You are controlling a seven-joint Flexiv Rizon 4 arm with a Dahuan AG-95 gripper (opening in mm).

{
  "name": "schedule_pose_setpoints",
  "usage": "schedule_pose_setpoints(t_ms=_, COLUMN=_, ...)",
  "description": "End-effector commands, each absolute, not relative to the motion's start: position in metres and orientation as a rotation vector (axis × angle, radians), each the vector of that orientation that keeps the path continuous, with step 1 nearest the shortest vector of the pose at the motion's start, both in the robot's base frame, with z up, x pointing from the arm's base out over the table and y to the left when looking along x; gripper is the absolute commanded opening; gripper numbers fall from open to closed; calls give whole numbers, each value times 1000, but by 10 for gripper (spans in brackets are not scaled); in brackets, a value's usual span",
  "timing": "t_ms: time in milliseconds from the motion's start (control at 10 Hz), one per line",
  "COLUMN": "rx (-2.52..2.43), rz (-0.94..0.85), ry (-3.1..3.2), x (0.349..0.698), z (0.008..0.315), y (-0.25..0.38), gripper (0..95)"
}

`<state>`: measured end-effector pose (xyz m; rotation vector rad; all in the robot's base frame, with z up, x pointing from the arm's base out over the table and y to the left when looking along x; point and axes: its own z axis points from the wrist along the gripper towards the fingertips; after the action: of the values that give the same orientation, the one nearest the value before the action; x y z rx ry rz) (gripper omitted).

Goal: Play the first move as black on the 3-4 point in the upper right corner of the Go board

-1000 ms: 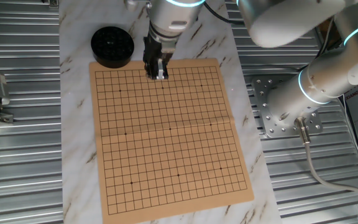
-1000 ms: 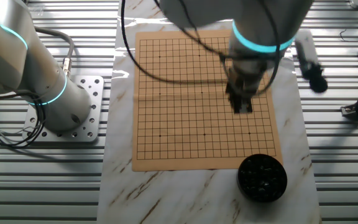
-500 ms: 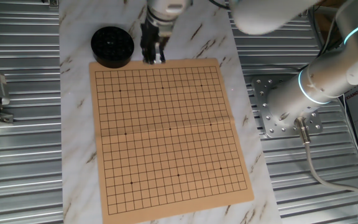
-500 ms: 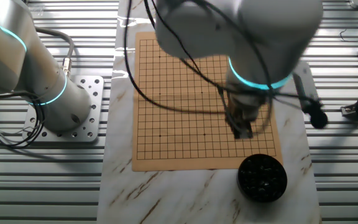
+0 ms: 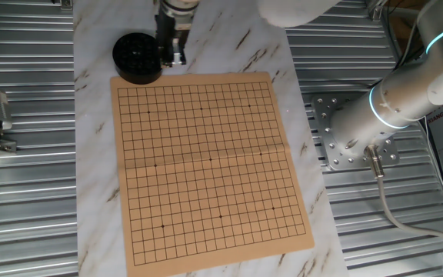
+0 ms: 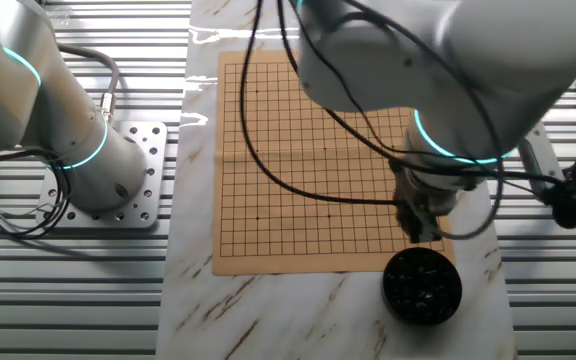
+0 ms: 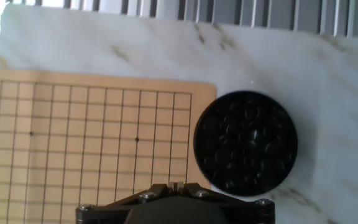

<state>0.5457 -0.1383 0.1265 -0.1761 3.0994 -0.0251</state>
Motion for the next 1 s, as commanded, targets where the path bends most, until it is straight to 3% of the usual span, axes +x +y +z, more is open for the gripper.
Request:
schedule_pose_setpoints(t_ms=100, rx=-198, rz=-27, ry=3099, x=548, z=123, y=-146, gripper=0)
schedule_pose_setpoints(t_ms=1000, rx=-284, rz=-18, ry=3092, x=546, z=105, y=-184, gripper=0)
